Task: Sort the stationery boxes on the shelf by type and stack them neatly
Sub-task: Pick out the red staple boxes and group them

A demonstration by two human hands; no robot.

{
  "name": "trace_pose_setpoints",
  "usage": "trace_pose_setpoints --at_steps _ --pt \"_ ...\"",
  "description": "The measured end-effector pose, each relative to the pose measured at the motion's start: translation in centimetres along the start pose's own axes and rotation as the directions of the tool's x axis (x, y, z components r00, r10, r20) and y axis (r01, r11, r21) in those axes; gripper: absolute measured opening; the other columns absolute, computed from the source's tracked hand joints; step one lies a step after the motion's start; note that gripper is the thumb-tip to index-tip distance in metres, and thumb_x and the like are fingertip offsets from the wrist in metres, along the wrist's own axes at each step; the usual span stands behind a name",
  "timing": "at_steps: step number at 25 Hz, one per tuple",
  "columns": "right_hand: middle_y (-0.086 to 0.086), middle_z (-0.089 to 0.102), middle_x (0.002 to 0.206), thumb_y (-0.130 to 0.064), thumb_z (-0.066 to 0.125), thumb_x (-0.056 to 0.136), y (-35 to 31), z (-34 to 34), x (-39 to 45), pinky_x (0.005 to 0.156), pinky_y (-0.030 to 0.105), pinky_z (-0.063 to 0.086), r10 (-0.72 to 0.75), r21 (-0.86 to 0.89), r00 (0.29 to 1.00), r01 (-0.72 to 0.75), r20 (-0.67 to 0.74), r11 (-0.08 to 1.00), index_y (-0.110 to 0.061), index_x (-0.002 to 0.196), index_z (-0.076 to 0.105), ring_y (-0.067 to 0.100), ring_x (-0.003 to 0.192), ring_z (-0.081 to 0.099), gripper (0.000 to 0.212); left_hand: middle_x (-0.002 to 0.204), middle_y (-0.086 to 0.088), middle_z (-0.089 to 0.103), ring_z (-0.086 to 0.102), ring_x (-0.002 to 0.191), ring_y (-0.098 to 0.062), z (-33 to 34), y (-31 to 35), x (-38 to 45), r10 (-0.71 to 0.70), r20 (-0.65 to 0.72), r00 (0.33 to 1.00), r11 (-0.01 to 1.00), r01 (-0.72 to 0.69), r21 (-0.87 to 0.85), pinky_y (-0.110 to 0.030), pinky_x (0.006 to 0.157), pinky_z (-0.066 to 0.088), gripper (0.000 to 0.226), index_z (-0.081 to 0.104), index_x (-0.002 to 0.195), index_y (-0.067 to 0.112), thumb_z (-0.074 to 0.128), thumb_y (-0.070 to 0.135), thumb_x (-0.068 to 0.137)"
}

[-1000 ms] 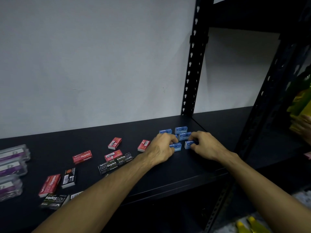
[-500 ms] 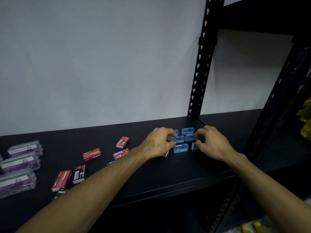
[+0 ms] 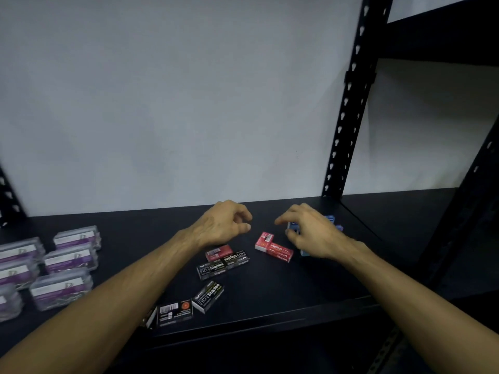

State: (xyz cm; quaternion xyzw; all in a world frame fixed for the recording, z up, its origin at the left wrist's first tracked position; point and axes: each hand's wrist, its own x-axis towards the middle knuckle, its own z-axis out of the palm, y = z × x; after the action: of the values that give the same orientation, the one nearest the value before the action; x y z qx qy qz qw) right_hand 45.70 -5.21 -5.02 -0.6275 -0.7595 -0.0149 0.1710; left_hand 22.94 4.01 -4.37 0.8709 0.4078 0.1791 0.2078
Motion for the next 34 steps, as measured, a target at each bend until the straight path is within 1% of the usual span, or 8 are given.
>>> trace_pose_setpoints --at_steps 6,11,16,20,24,29,31,34 --pt "-0.01 0.059 0.126 -0.023 0.057 0.09 -2.3 2.0 2.9 0.096 0.034 0.044 -0.073 0.014 0.98 0.072 0.186 0.997 -0.032 0.124 0.066 0.01 0.112 0.046 0.036 0.087 0.01 0.067 0.065 0.082 -0.008 -0.3 -2.4 -0.7 -0.075 -0.046 0.996 0.997 0.075 -0.005 -0.032 0.081 0.054 0.022 0.069 0.11 0.024 0.069 0.029 0.089" --pt "-0.013 0.054 0.124 -0.032 0.063 0.082 -2.5 2.6 3.7 0.094 0.031 0.048 -0.012 0.06 0.948 -0.008 0.319 0.998 -0.033 0.12 0.067 0.009 0.112 0.053 0.039 0.101 0.01 0.07 0.064 0.096 -0.011 -0.1 -3.9 -0.6 -0.137 -0.087 0.987 0.988 0.143 0.061 -0.037 0.09 0.053 0.022 0.069 0.107 0.024 0.069 0.033 0.087" --pt "-0.01 0.054 0.109 -0.031 0.067 0.08 -2.5 3.4 3.9 0.084 0.031 0.05 -0.003 0.071 0.966 -0.016 0.258 0.997 -0.029 0.11 0.065 0.012 0.097 0.056 0.03 0.098 0.011 0.06 0.061 0.093 -0.013 0.9 -4.5 -0.4 -0.164 -0.056 0.985 0.975 0.17 0.142 -0.038 0.084 0.053 0.033 0.067 0.108 0.022 0.072 0.043 0.082" --pt "-0.008 0.054 0.098 -0.045 0.064 0.086 -3.0 4.3 4.0 0.077 0.032 0.049 -0.013 0.048 0.985 0.005 0.17 0.999 -0.028 0.094 0.061 0.011 0.087 0.056 0.02 0.111 0.002 0.062 0.058 0.095 -0.014 1.3 -4.9 -0.2 -0.15 -0.053 0.987 0.977 0.156 0.143 -0.033 0.082 0.05 0.036 0.066 0.114 0.019 0.075 0.032 0.082" --pt "-0.009 0.056 0.102 -0.043 0.064 0.086 -3.0 4.1 4.1 0.081 0.031 0.048 -0.014 0.058 0.978 0.002 0.21 0.998 -0.027 0.108 0.065 0.011 0.092 0.056 0.027 0.118 0.001 0.066 0.061 0.106 -0.015 0.8 -5.5 -0.3 -0.12 -0.028 0.992 0.986 0.122 0.111 -0.026 0.086 0.047 0.03 0.067 0.117 0.017 0.071 0.021 0.087" --pt "-0.009 0.058 0.107 -0.029 0.066 0.088 -2.8 4.2 4.5 0.079 0.026 0.045 -0.014 0.07 0.973 -0.002 0.23 0.998 -0.025 0.114 0.064 0.01 0.095 0.056 0.026 0.103 0.006 0.071 0.065 0.092 -0.005 -0.5 -6.2 -0.7 -0.074 -0.003 0.997 0.997 0.074 0.015 -0.019 0.078 0.051 0.016 0.071 0.108 0.021 0.066 0.023 0.093" --pt "-0.009 0.062 0.111 -0.032 0.063 0.091 -2.9 4.3 4.6 0.079 0.024 0.045 -0.01 0.101 0.972 -0.014 0.233 0.995 -0.024 0.116 0.066 0.007 0.093 0.057 0.026 0.111 0.006 0.071 0.063 0.096 -0.004 -0.6 -6.4 -0.7 -0.054 -0.002 0.999 0.998 0.054 0.03 -0.014 0.076 0.044 0.02 0.07 0.114 0.02 0.061 0.019 0.096" --pt "-0.01 0.061 0.116 -0.029 0.056 0.096 -2.8 4.3 5.0 0.086 0.026 0.045 0.001 0.114 0.968 -0.031 0.252 0.993 -0.023 0.122 0.066 0.007 0.101 0.056 0.028 0.12 0.003 0.068 0.06 0.105 -0.007 -0.6 -6.4 -0.7 -0.043 0.0 0.999 0.998 0.043 0.039 -0.018 0.084 0.044 0.026 0.067 0.122 0.018 0.055 0.015 0.099"
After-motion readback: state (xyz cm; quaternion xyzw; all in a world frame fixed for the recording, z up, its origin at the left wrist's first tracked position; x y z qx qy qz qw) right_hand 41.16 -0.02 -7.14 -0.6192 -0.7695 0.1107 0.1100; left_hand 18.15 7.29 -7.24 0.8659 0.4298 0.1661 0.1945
